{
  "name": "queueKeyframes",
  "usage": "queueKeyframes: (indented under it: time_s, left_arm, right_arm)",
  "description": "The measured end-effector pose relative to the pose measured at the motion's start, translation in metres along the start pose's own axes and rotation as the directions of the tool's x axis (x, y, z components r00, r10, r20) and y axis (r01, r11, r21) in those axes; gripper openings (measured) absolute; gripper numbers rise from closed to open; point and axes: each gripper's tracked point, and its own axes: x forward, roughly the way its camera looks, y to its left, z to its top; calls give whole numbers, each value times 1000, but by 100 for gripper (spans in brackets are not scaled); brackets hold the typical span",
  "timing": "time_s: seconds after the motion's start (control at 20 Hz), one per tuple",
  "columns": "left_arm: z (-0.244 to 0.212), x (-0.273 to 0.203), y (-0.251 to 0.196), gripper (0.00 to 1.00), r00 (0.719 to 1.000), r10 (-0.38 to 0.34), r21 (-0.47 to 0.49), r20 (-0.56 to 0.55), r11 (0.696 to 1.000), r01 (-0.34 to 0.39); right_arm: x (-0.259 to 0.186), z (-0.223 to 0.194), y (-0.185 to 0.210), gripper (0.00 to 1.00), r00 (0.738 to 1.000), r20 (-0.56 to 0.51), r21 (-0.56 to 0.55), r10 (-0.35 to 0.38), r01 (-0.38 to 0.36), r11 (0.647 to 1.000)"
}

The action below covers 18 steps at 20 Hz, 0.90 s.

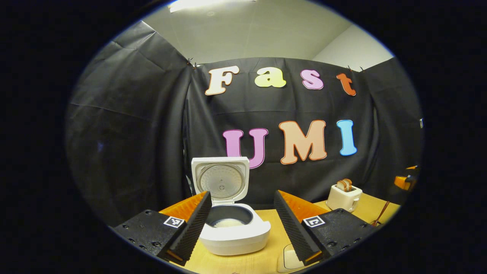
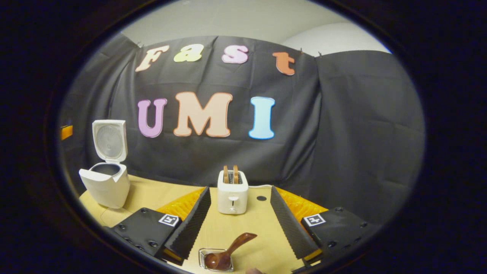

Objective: Close the left gripper, press the button to open the rice cooker; take a wooden spoon from the chopstick holder with the right hand, scoop a spoonful of rice and pour it into the rice cooker, then put the wooden spoon back into the chopstick holder.

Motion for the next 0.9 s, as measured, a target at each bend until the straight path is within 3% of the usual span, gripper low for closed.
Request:
queueKeyframes:
  time_s: [0.5, 0.75, 0.9]
  left_arm:
    - [8, -9, 3, 97, 999, 33, 21, 7, 999, -33]
    - [13, -16, 2, 96, 999, 44, 35, 8, 998, -44]
    - [18, -20, 3, 98, 998, 51, 49, 22, 997, -52]
  right_arm:
    - [32, -105, -7, 100, 975, -223, 105, 5, 19, 994]
    - [40, -146, -11, 99, 947, -319, 185, 17, 45, 982]
    - [42, -173, -6, 99, 921, -384, 277, 67, 46, 960]
